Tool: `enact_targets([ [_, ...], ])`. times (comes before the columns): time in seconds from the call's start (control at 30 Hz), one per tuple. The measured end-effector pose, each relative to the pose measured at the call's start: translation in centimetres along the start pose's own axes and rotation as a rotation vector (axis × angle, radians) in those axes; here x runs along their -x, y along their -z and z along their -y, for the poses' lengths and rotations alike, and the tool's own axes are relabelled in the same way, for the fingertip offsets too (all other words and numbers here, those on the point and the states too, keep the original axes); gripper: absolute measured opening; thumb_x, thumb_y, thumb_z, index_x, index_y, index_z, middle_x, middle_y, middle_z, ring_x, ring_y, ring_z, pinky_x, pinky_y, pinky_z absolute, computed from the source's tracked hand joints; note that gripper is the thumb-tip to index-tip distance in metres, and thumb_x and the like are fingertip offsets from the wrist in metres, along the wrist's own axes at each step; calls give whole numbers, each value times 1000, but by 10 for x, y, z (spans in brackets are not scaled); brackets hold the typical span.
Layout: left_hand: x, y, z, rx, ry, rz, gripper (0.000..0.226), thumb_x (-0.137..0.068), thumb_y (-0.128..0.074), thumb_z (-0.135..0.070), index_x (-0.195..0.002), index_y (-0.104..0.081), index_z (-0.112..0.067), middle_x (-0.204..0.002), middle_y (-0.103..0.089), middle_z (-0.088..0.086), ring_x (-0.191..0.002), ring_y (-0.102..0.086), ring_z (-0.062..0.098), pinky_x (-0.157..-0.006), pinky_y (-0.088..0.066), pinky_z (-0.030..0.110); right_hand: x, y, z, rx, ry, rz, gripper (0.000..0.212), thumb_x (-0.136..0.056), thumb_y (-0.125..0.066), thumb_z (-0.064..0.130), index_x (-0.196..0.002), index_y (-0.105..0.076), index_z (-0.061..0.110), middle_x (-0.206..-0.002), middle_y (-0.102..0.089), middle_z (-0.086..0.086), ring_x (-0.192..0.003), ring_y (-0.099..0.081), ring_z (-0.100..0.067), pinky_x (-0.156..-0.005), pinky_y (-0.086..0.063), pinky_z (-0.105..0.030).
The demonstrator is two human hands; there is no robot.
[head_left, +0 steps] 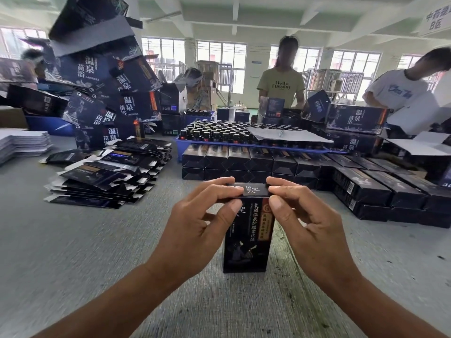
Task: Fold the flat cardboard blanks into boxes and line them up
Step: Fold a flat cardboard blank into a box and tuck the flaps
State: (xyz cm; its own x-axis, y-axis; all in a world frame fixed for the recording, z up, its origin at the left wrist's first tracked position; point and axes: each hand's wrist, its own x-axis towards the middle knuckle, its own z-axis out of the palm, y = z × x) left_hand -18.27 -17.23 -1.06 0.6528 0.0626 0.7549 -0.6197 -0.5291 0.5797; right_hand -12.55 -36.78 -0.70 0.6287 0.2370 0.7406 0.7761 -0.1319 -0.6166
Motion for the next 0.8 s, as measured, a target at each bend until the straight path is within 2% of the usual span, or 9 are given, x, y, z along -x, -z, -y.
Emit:
enact_targets([
  [0.07, 3, 1, 5, -2, 36, 69, 30, -98, -62, -34, -127, -59, -37, -126, -64, -16, -116, -62, 4, -76, -53, 12, 1, 0, -3, 53, -20, 22, 24, -96, -62, 31, -120, -67, 35, -126, -65, 21, -113, -64, -1, -81, -53, -12],
  [0.13, 5, 1, 9, 27, 104, 138, 38, -98, -59, -40, -134, -49, -48, -120, -66, -18, -109, -66, 2, -74, -56, 16, 3, -1, -5, 184, -75, 82, 42, -96, -61, 37, -137, -51, 45, -134, -58, 22, -113, -60, 5, -82, -52, -11],
  [0.2, 3, 3, 13, 58, 191, 102, 46, -89, -61, -47, -131, -45, -59, -115, -67, -17, -102, -69, 4, -71, -60, 22, 7, -5, -7, 373, -141, 201, 68, -94, -64, 42, -149, -25, 50, -146, -44, 19, -118, -54, 4, -95, -52, -23],
  [0.27, -1, 5, 18, 86, 275, 5, 47, -82, -64, -48, -121, -46, -66, -109, -69, -13, -95, -71, 8, -68, -61, 26, 12, -12, -6, 475, -158, 328, 79, -89, -66, 52, -146, -11, 52, -154, -29, 19, -125, -48, 0, -104, -49, -33],
  [0.4, -4, 4, 28, 204, 435, -138, 45, -87, -73, -27, -112, -54, -59, -99, -74, 2, -83, -74, 15, -62, -60, 28, 26, -28, -4, 603, -96, 522, 81, -77, -55, 80, -141, -17, 50, -160, -9, 16, -131, -39, -11, -108, -39, -33],
  [0.5, -3, 0, 30, 220, 477, -113, 48, -89, -70, -30, -118, -50, -62, -102, -73, 0, -84, -74, 12, -61, -60, 27, 24, -30, -12, 664, -58, 456, 60, -86, -52, 64, -136, -26, 44, -159, -18, 6, -128, -46, -17, -103, -46, -35],
  [0.63, 7, -4, 37, 6, 505, 114, 66, -75, -60, -62, -134, -31, -65, -114, -63, -18, -90, -71, 5, -79, -57, 31, -4, -1, -43, 807, -225, 266, 44, -90, -48, 57, -128, -40, 36, -149, -36, 6, -111, -55, -17, -90, -53, -33],
  [0.7, 14, -7, 41, -215, 430, 285, 54, -83, -59, -61, -128, -30, -71, -114, -59, -25, -95, -62, -10, -80, -52, 20, -15, 27, -66, 921, -365, 227, 41, -94, -47, 56, -126, -47, 30, -139, -46, 3, -109, -55, -19, -88, -51, -34],
  [0.8, 19, -9, 42, -401, 345, 391, 49, -91, -60, -53, -118, -28, -78, -111, -56, -33, -97, -52, -19, -82, -49, 15, -22, 62, -95, 1121, -548, 231, 44, -97, -46, 52, -131, -52, 25, -139, -50, -1, -125, -47, -27, -100, -46, -41],
])
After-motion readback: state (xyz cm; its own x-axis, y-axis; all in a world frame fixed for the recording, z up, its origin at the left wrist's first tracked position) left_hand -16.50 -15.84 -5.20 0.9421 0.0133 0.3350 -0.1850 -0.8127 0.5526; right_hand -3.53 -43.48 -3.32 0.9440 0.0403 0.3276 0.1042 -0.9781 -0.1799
